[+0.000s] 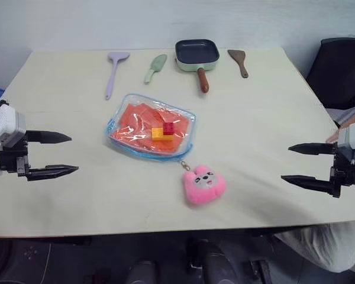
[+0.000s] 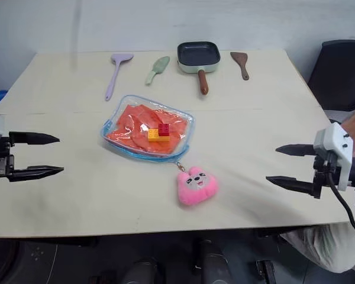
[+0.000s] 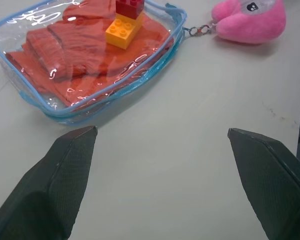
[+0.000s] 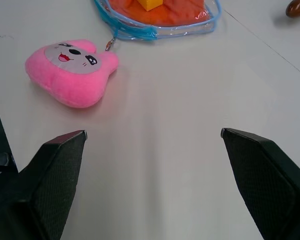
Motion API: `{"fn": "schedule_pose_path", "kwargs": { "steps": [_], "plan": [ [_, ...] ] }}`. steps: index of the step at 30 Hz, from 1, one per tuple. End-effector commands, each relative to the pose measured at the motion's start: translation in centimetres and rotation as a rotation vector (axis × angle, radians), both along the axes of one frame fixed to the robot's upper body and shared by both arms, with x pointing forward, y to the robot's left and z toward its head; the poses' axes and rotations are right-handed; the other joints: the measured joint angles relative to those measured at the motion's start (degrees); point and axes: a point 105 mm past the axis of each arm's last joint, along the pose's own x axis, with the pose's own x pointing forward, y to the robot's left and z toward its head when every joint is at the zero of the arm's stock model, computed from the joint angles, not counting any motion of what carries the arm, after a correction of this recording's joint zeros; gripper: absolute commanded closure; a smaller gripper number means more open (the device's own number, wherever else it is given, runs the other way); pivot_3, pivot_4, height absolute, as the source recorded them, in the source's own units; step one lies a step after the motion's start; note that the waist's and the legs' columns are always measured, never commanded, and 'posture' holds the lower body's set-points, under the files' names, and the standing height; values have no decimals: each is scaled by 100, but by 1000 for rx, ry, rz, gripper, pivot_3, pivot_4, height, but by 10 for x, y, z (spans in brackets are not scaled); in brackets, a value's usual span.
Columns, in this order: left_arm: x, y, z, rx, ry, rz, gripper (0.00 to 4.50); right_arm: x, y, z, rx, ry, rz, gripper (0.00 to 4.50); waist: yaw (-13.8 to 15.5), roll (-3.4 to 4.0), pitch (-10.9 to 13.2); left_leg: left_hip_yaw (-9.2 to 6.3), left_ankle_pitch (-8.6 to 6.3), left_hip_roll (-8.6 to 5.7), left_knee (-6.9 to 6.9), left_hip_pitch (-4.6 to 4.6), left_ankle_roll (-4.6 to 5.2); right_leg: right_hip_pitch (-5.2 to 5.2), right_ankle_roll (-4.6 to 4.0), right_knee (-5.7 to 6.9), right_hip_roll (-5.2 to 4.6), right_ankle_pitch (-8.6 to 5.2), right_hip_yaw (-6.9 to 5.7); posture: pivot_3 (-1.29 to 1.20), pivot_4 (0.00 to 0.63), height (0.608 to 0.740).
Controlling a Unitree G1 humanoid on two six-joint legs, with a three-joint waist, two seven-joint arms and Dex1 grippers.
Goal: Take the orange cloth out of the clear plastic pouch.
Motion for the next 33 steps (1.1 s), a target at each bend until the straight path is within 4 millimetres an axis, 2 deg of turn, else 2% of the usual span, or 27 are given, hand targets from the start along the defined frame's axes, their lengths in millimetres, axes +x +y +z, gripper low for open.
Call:
{"fn": "schedule_pose_path", "kwargs": {
  "steps": [1,9,17,27,31,33],
  "plan": [
    [-2,1,7,44,-44,3,84,1,5,6,-5,-40,12,0,5,0,0,0,0,0,0,0,0,0,0,0,0,0,0,0,150,740],
    [-3,4,1,66,-39,17,84,5,10,4,1,-63,-3,0,4,2,1,2,0,-1,0,2,0,-5,0,1,-2,0,1,0,150,740],
    [-4,14,-13,104,-15,59,84,8,6,3,-7,-62,-29,0,7,3,2,5,0,0,0,3,-1,-5,-1,2,-1,0,2,0,150,740],
    [-6,14,-14,65,17,68,84,11,3,7,3,-55,-41,0,5,3,2,7,0,0,0,3,-1,-5,-1,3,0,0,3,0,150,740],
    [-2,13,-12,53,-5,68,84,11,4,7,8,-55,-39,0,5,3,2,6,0,-1,0,3,-1,-5,-1,3,-1,0,3,0,150,740],
    [6,1,-9,17,-39,41,84,11,10,6,17,-65,-29,0,6,3,2,7,0,-1,0,2,-1,-5,-1,3,-1,0,3,0,150,740]
  ]
}}
